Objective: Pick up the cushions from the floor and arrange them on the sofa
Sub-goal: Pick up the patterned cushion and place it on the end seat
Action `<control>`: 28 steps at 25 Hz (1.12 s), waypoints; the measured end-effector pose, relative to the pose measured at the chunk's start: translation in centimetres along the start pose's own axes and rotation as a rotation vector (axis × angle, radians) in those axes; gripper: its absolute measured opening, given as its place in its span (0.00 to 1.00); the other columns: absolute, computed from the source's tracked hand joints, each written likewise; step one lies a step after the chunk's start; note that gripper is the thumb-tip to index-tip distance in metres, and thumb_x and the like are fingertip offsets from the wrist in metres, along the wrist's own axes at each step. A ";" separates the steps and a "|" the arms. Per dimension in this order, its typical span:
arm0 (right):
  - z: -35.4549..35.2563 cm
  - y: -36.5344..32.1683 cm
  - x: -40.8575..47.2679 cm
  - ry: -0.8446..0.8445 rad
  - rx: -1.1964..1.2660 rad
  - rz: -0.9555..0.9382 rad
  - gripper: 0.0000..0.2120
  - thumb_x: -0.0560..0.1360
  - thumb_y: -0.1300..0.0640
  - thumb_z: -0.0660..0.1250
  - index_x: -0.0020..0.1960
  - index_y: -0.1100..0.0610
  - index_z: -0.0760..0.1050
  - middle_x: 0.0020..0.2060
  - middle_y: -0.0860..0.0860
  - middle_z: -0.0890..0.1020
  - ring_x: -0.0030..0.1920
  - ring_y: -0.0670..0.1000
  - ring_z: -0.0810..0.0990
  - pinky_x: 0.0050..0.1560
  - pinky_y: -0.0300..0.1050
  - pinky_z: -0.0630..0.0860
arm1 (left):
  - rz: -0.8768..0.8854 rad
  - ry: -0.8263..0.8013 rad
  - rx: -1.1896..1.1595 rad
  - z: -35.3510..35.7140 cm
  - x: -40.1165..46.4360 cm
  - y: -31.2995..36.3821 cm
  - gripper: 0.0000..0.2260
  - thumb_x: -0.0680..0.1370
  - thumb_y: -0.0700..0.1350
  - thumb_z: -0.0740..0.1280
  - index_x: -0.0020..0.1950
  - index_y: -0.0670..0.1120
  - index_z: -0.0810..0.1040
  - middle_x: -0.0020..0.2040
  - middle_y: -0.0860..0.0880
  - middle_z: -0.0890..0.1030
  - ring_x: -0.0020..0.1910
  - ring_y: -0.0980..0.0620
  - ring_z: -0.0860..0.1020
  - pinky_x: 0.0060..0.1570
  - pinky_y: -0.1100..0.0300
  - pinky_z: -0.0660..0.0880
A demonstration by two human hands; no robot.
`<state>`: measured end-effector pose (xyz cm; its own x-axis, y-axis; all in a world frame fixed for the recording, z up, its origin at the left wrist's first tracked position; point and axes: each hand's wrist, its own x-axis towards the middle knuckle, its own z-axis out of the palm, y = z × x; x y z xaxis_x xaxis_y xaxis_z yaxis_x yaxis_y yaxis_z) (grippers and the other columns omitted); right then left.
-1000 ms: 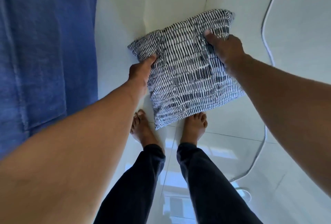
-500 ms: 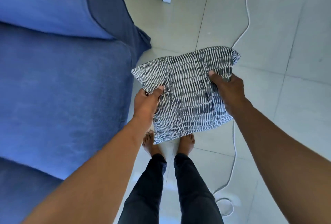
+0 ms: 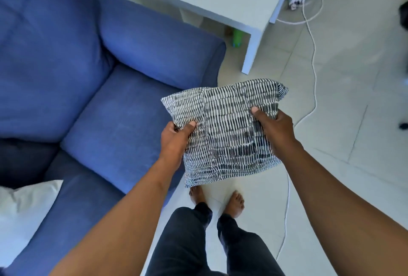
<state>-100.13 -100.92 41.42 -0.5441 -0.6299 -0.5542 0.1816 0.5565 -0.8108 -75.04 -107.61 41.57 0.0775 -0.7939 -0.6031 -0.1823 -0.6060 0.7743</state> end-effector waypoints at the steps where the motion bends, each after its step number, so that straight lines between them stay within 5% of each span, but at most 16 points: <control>1: 1.3 -1.0 -0.3 -0.038 -0.029 -0.018 0.09 0.73 0.45 0.79 0.50 0.47 0.85 0.48 0.46 0.89 0.50 0.51 0.88 0.61 0.56 0.84 | 0.004 0.026 -0.036 -1.5 -0.1 0.3 0.13 0.79 0.42 0.74 0.61 0.40 0.78 0.53 0.47 0.86 0.47 0.51 0.85 0.43 0.60 0.83; 9: 15.3 -9.4 -0.4 -0.263 -0.239 -0.119 0.14 0.73 0.44 0.79 0.55 0.49 0.85 0.49 0.46 0.89 0.52 0.52 0.87 0.61 0.55 0.83 | -0.046 0.218 -0.277 -13.4 3.2 2.1 0.17 0.77 0.45 0.77 0.62 0.41 0.77 0.56 0.43 0.86 0.54 0.42 0.86 0.53 0.46 0.84; 13: 23.8 -12.7 0.1 -0.421 -0.282 -0.120 0.07 0.76 0.49 0.78 0.49 0.47 0.81 0.46 0.43 0.86 0.47 0.44 0.84 0.49 0.43 0.79 | -0.056 0.287 -0.324 -19.4 5.7 3.7 0.17 0.77 0.46 0.76 0.62 0.41 0.78 0.55 0.44 0.86 0.51 0.46 0.86 0.49 0.51 0.84; 18: 34.2 -14.6 0.2 -0.549 -0.344 -0.112 0.11 0.74 0.47 0.79 0.54 0.48 0.84 0.50 0.47 0.89 0.52 0.52 0.87 0.57 0.52 0.83 | -0.110 0.371 -0.339 -27.0 8.5 4.3 0.19 0.73 0.54 0.78 0.56 0.45 0.80 0.52 0.44 0.87 0.53 0.40 0.86 0.54 0.40 0.83; 22: 40.2 -14.8 -0.3 -0.663 -0.397 -0.082 0.14 0.73 0.48 0.81 0.56 0.50 0.84 0.51 0.48 0.89 0.53 0.51 0.88 0.58 0.53 0.83 | -0.142 0.464 -0.409 -31.2 9.9 3.1 0.12 0.75 0.50 0.78 0.52 0.48 0.80 0.48 0.47 0.87 0.50 0.41 0.86 0.47 0.46 0.85; 25: 44.3 -14.9 -0.1 -0.728 -0.455 -0.100 0.11 0.72 0.51 0.81 0.53 0.49 0.84 0.50 0.47 0.90 0.52 0.50 0.88 0.57 0.51 0.83 | -0.170 0.517 -0.492 -33.2 10.6 1.9 0.12 0.75 0.47 0.79 0.55 0.47 0.82 0.51 0.45 0.88 0.51 0.41 0.87 0.53 0.40 0.84; 28: 47.5 -15.6 0.2 -0.784 -0.471 -0.128 0.12 0.72 0.54 0.82 0.53 0.50 0.84 0.48 0.46 0.90 0.47 0.45 0.89 0.52 0.47 0.85 | -0.153 0.578 -0.548 -34.5 11.3 2.2 0.09 0.76 0.41 0.78 0.54 0.48 0.83 0.51 0.47 0.88 0.51 0.44 0.87 0.54 0.45 0.84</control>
<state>-64.13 -135.49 45.03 0.2041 -0.7931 -0.5739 -0.2871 0.5120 -0.8096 -40.77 -119.63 43.02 0.5840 -0.5095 -0.6320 0.3663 -0.5294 0.7652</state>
